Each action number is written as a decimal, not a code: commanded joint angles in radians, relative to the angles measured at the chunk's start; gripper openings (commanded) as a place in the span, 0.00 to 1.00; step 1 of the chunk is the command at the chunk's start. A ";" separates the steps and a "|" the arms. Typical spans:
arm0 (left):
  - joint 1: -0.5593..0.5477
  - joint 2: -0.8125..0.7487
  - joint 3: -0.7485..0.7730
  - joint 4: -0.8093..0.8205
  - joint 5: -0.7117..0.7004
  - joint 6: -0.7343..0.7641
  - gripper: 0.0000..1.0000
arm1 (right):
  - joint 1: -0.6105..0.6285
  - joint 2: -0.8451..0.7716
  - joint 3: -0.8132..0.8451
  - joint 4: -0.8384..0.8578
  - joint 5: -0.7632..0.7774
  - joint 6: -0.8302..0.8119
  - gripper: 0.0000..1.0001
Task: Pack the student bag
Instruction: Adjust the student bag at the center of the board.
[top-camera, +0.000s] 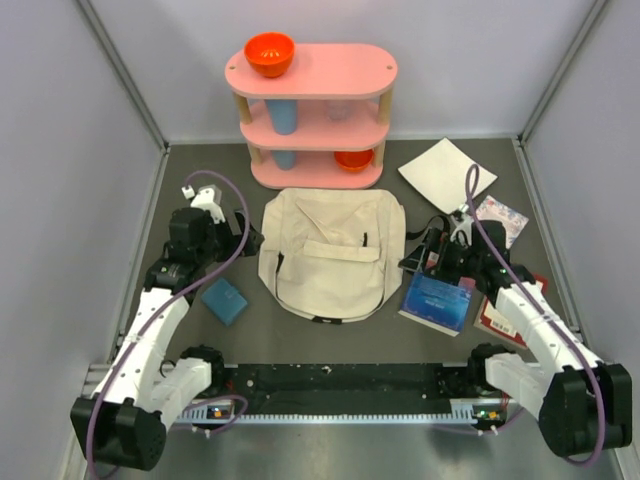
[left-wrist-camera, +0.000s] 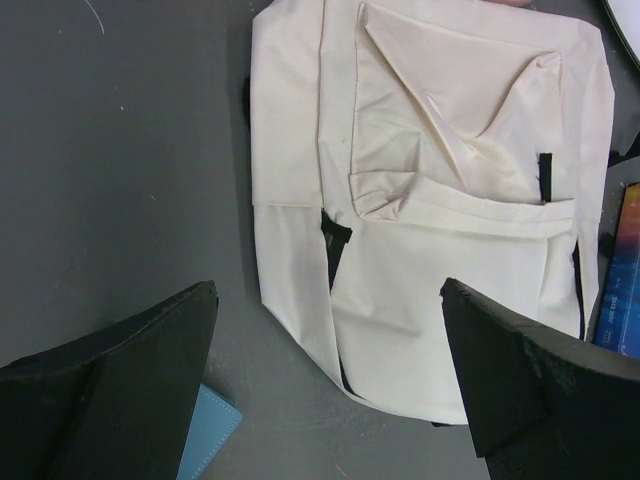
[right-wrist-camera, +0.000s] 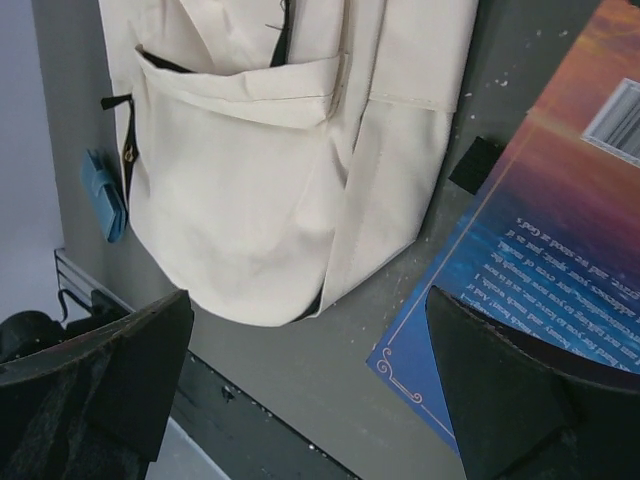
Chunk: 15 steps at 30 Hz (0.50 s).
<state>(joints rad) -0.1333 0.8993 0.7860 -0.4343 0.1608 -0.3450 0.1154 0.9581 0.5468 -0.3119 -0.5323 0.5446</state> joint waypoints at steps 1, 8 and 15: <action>0.000 0.006 -0.002 0.068 0.022 0.031 0.98 | 0.066 0.047 0.085 -0.023 0.078 -0.032 0.98; -0.005 0.081 0.030 0.054 0.071 -0.002 0.98 | 0.076 0.030 0.111 -0.052 0.081 -0.018 0.94; -0.120 0.196 0.096 0.028 -0.050 0.003 0.98 | 0.118 0.062 0.128 -0.049 0.120 0.029 0.89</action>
<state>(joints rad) -0.1909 1.0454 0.7986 -0.4137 0.1871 -0.3492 0.2039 1.0084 0.6117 -0.3645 -0.4503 0.5461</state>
